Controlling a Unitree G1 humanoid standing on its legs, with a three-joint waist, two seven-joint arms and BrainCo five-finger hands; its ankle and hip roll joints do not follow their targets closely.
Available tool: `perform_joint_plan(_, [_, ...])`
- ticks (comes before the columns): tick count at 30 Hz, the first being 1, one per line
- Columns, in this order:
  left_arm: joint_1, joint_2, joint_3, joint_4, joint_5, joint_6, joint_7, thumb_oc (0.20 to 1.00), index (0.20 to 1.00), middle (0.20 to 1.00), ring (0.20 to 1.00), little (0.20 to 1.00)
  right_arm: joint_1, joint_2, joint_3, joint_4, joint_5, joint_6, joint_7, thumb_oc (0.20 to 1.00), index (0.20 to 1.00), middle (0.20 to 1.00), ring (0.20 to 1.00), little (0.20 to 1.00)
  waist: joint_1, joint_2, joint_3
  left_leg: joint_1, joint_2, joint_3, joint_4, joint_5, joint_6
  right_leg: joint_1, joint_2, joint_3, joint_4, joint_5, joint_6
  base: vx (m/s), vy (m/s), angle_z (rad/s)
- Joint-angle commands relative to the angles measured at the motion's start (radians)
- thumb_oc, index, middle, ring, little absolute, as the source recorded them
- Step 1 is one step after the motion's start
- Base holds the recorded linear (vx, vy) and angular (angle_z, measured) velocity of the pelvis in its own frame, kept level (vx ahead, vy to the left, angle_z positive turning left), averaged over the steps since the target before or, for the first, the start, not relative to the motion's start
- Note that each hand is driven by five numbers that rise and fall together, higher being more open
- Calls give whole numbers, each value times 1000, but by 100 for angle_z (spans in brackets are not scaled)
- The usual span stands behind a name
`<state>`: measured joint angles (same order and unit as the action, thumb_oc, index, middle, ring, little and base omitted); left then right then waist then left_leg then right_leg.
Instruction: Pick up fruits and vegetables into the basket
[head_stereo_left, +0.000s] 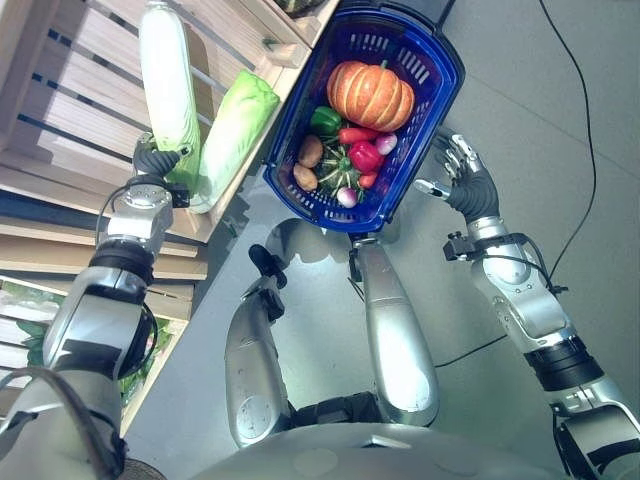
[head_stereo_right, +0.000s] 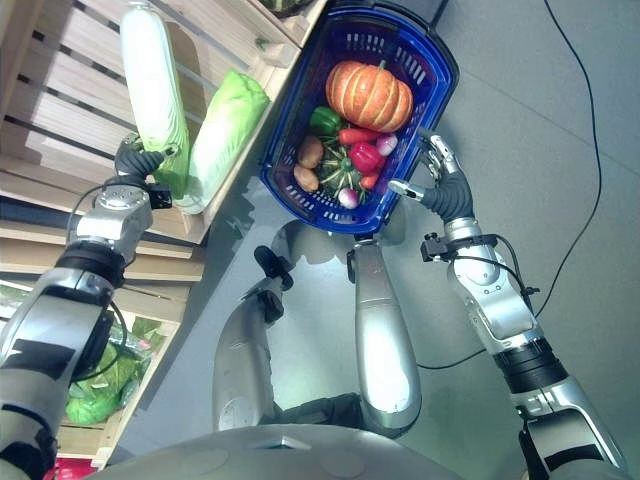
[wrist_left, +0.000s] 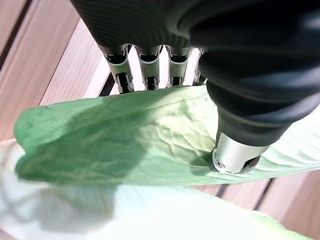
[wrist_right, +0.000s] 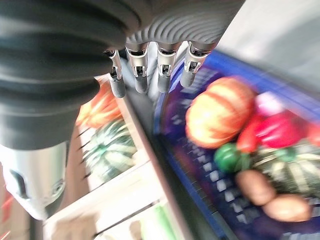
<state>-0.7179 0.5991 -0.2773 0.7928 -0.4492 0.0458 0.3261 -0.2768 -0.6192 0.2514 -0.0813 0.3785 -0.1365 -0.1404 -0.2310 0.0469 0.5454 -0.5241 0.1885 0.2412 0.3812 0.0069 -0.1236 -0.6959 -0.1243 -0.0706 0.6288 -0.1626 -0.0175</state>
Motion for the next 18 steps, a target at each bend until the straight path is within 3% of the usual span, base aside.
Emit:
perform_joint_plan(1, [65,8,17,-82,58,-87,25,200,200,200,200,200,-58,1,-16,-75,32,-54,62,1000,1000,1000,1000,1000,36,-46,-25,-13,-46,5,70,-84,37,57,-16,-4,-96,17,72,-13,-89,18])
perform_joint_plan(4, [72,20,17,-109,94,-120,30,200,200,200,200,200,-87,5,-9,-81,71,-36,89,1000,1000,1000,1000,1000,52,-48,-25,-1,-48,-2,68,-85,38,75,-21,-15,-102,19,74,-6,-73,18])
perform_joint_plan(6, [76,54,18,-177,143,-147,40,200,200,200,200,200,-151,4,3,-91,106,-10,124,1000,1000,1000,1000,1000,86,-49,-25,18,-52,-14,63,-84,41,108,-31,-37,-115,24,75,-48,-132,18])
perform_joint_plan(7, [73,66,23,-200,158,-149,42,200,200,200,200,200,-173,0,3,-98,122,5,132,1000,1000,1000,1000,1000,94,-49,-25,9,-52,-8,52,-56,51,102,-33,-48,-129,54,67,-83,-105,18])
perform_joint_plan(9, [75,84,28,-248,186,-175,43,200,200,200,200,200,-219,-2,8,-103,189,43,146,1000,1000,1000,1000,1000,114,-48,-25,23,-56,-15,49,-57,52,121,-38,-59,-134,55,68,-42,-84,19])
perform_joint_plan(18, [57,99,33,-475,316,-224,32,200,200,200,200,200,-358,111,37,-70,332,124,55,1000,1000,1000,1000,1000,183,-43,-25,69,-74,-42,50,-67,63,187,-57,-99,-139,56,68,-7,-51,16])
